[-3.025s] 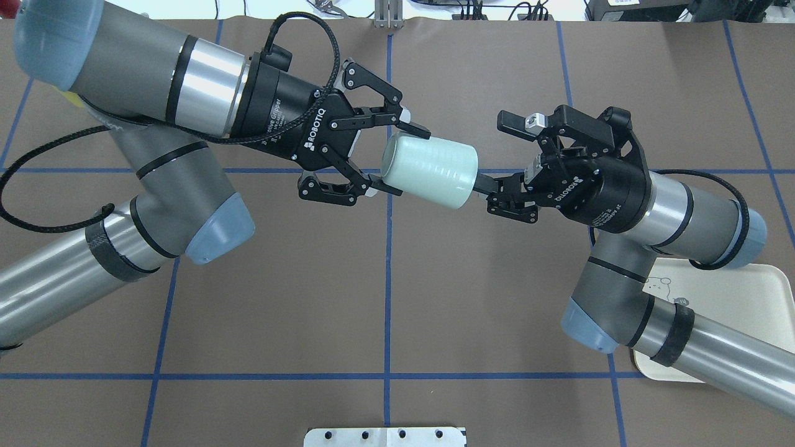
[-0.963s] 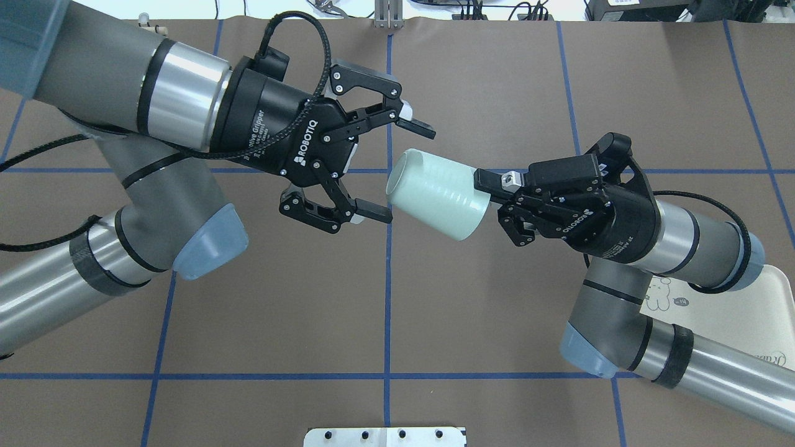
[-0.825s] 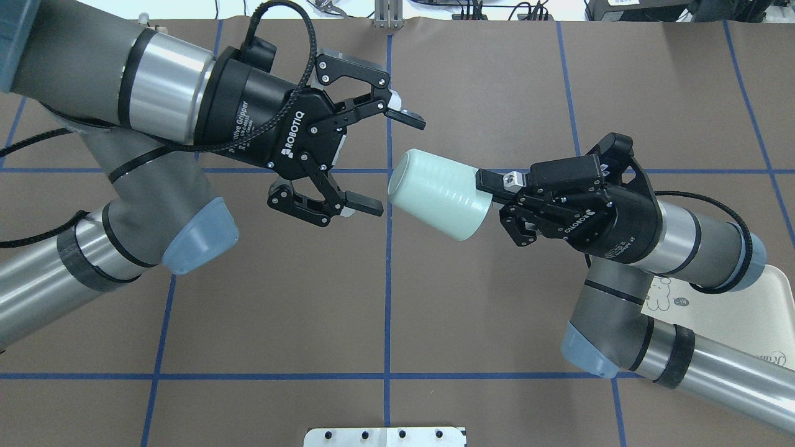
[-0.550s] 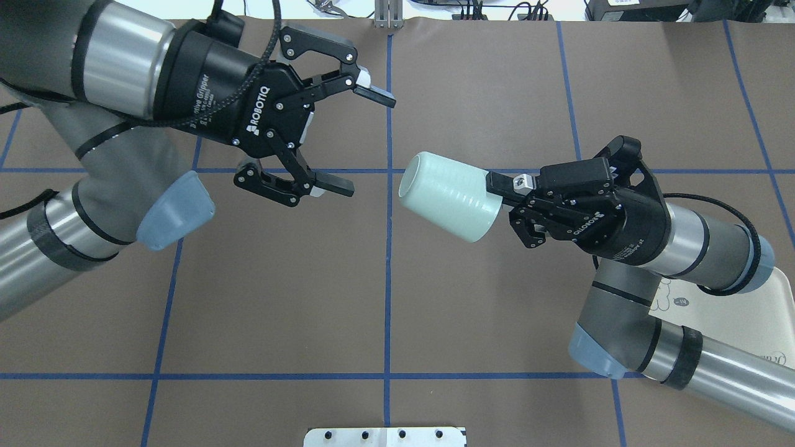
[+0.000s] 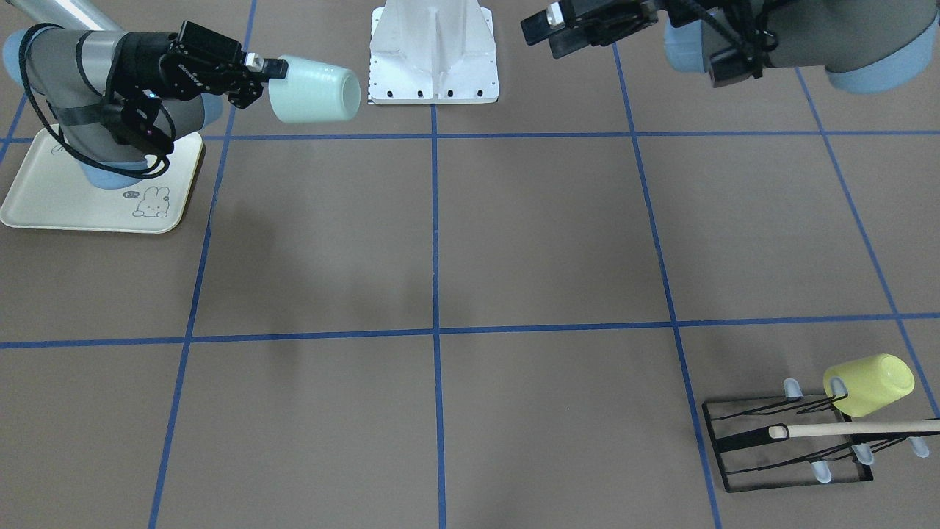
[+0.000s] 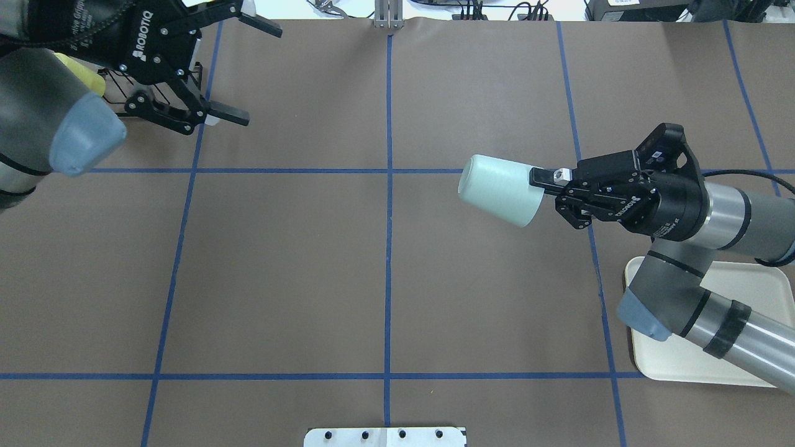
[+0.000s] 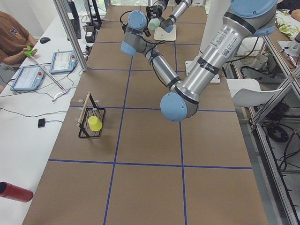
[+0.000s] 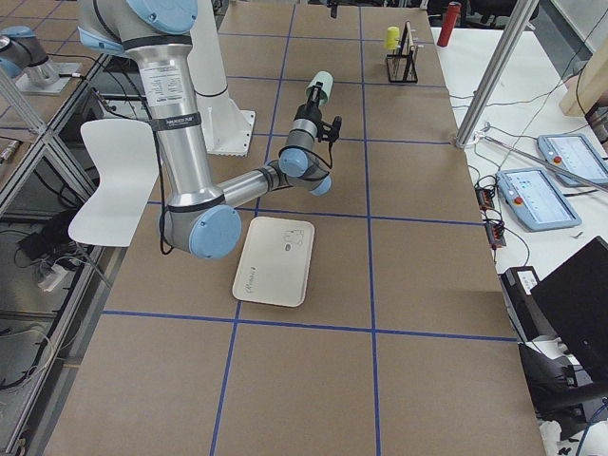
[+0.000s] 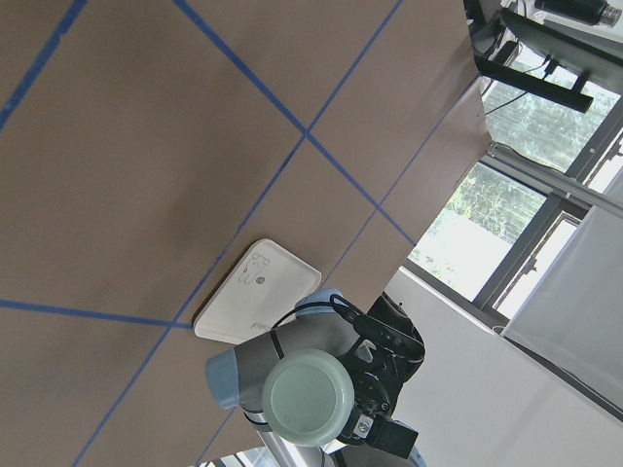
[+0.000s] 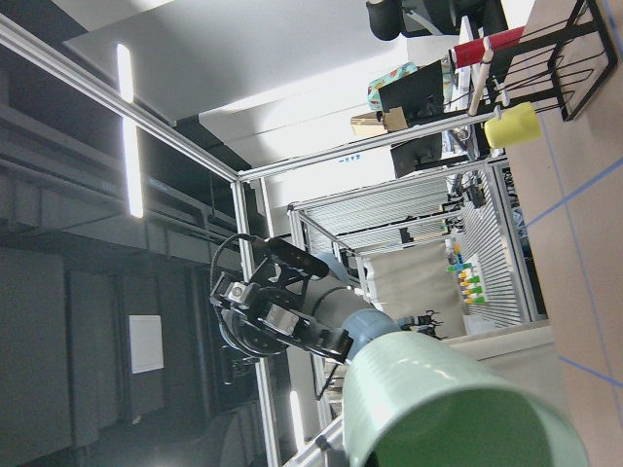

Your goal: Left arm grabs green cup and hands to right arm on tray

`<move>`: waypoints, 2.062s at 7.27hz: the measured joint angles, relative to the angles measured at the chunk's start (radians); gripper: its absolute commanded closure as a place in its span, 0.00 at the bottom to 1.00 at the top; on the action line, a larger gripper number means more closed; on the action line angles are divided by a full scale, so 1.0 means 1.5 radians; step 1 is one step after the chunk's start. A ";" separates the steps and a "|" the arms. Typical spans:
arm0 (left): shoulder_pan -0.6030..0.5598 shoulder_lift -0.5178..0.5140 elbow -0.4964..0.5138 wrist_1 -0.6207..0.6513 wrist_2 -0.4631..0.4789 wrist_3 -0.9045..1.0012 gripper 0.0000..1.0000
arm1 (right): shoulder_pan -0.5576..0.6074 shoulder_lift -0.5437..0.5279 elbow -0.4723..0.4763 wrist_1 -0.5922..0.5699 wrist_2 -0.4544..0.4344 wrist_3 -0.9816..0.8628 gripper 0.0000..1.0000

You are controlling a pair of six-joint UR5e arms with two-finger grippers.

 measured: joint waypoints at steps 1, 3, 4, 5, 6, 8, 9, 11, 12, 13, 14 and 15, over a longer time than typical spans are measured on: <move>-0.025 0.019 0.002 0.024 -0.014 0.056 0.00 | 0.034 -0.001 -0.020 -0.041 0.075 -0.033 1.00; -0.075 0.065 0.003 0.067 -0.021 0.186 0.00 | 0.092 -0.009 -0.028 -0.174 0.195 -0.142 1.00; -0.096 0.091 0.003 0.081 -0.022 0.244 0.00 | 0.126 -0.019 -0.026 -0.243 0.249 -0.204 1.00; -0.113 0.116 0.003 0.098 -0.022 0.292 0.00 | 0.163 -0.030 -0.024 -0.306 0.304 -0.251 1.00; -0.128 0.135 0.003 0.120 -0.020 0.337 0.00 | 0.197 -0.050 -0.023 -0.355 0.347 -0.286 1.00; -0.157 0.168 0.002 0.168 -0.015 0.431 0.00 | 0.251 -0.123 -0.021 -0.451 0.379 -0.431 1.00; -0.168 0.176 0.002 0.201 -0.013 0.477 0.00 | 0.273 -0.153 -0.016 -0.520 0.381 -0.525 1.00; -0.183 0.182 0.000 0.271 0.014 0.549 0.00 | 0.304 -0.186 -0.007 -0.673 0.366 -0.706 1.00; -0.185 0.191 -0.001 0.296 0.040 0.582 0.00 | 0.311 -0.202 0.006 -0.756 0.343 -0.805 1.00; -0.187 0.206 -0.001 0.310 0.064 0.618 0.00 | 0.313 -0.221 0.049 -0.860 0.327 -0.891 1.00; -0.190 0.221 -0.002 0.324 0.084 0.664 0.00 | 0.313 -0.250 0.123 -0.978 0.320 -0.961 1.00; -0.196 0.233 -0.003 0.343 0.099 0.714 0.00 | 0.312 -0.290 0.200 -1.079 0.320 -1.011 1.00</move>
